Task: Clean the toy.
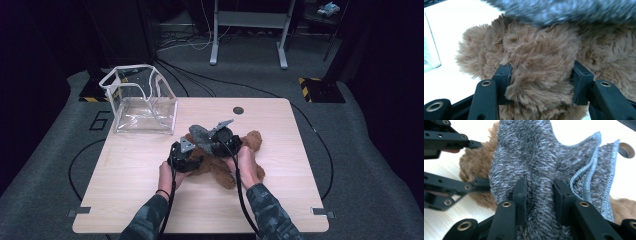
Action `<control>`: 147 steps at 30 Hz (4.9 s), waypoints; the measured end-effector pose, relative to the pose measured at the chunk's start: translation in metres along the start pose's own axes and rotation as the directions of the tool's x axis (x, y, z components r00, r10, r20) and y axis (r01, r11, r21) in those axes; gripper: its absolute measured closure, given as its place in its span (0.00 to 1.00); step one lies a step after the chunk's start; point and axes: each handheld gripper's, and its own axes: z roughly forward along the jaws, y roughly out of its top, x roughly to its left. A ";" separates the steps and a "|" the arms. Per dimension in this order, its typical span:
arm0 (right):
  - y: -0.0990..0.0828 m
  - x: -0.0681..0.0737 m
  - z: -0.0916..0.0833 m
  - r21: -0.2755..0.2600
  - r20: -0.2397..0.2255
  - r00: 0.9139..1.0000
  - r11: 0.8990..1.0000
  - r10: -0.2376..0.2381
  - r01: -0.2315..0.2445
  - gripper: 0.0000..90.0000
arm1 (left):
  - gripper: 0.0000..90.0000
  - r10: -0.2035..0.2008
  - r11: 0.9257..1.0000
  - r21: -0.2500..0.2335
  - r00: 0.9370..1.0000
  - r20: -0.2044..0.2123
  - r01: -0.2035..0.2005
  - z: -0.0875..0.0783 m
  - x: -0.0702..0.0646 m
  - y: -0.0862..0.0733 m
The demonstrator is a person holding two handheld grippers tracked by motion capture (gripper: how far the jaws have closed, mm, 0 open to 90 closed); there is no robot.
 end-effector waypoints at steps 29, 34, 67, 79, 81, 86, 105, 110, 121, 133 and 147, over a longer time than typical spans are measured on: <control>-0.037 -0.056 -0.044 -0.099 0.051 0.991 0.988 0.120 -0.115 0.75 | 0.52 -0.012 1.000 -0.004 1.000 0.008 0.012 0.000 0.002 -0.001; -0.019 -0.028 -0.035 -0.091 0.024 0.999 0.995 0.037 -0.035 0.74 | 0.52 -0.016 1.000 -0.002 1.000 0.008 0.016 0.000 0.002 -0.001; -0.064 -0.061 -0.039 -0.069 0.054 0.988 0.988 0.144 -0.140 0.75 | 0.52 -0.020 1.000 0.004 1.000 0.015 0.020 0.002 0.003 0.001; -0.023 0.003 -0.022 -0.099 -0.005 1.000 0.995 -0.014 0.013 0.74 | 0.52 -0.020 1.000 0.010 1.000 0.014 0.020 0.002 0.004 0.001; -0.021 0.012 -0.013 -0.079 -0.011 0.999 0.996 -0.034 0.033 0.74 | 0.52 -0.025 1.000 0.006 1.000 0.015 0.025 0.002 0.004 0.001; -0.026 0.016 -0.003 -0.055 0.000 0.999 0.998 -0.039 0.039 0.75 | 0.52 -0.028 1.000 0.001 0.999 0.021 0.028 0.002 0.005 0.000; -0.084 -0.054 -0.033 -0.051 0.053 0.989 0.990 0.136 -0.134 0.75 | 0.52 -0.034 0.999 0.001 0.999 0.032 0.034 0.002 0.006 0.001; -0.086 -0.057 -0.036 -0.057 0.059 0.986 0.987 0.155 -0.152 0.75 | 0.52 -0.038 0.999 0.001 0.999 0.032 0.038 0.002 0.007 0.001; -0.051 -0.016 -0.032 -0.117 -0.026 0.998 0.991 0.059 -0.062 0.74 | 0.52 -0.046 0.999 0.006 0.998 0.030 0.046 0.002 0.007 0.001; -0.040 0.008 -0.003 -0.079 -0.074 0.997 0.996 0.033 -0.039 0.75 | 0.52 -0.040 0.999 0.010 0.998 0.039 0.040 0.002 0.008 0.001; -0.090 -0.049 -0.027 -0.057 -0.010 0.988 0.987 0.151 -0.151 0.76 | 0.52 -0.041 0.999 0.008 0.998 0.050 0.041 0.002 0.009 0.001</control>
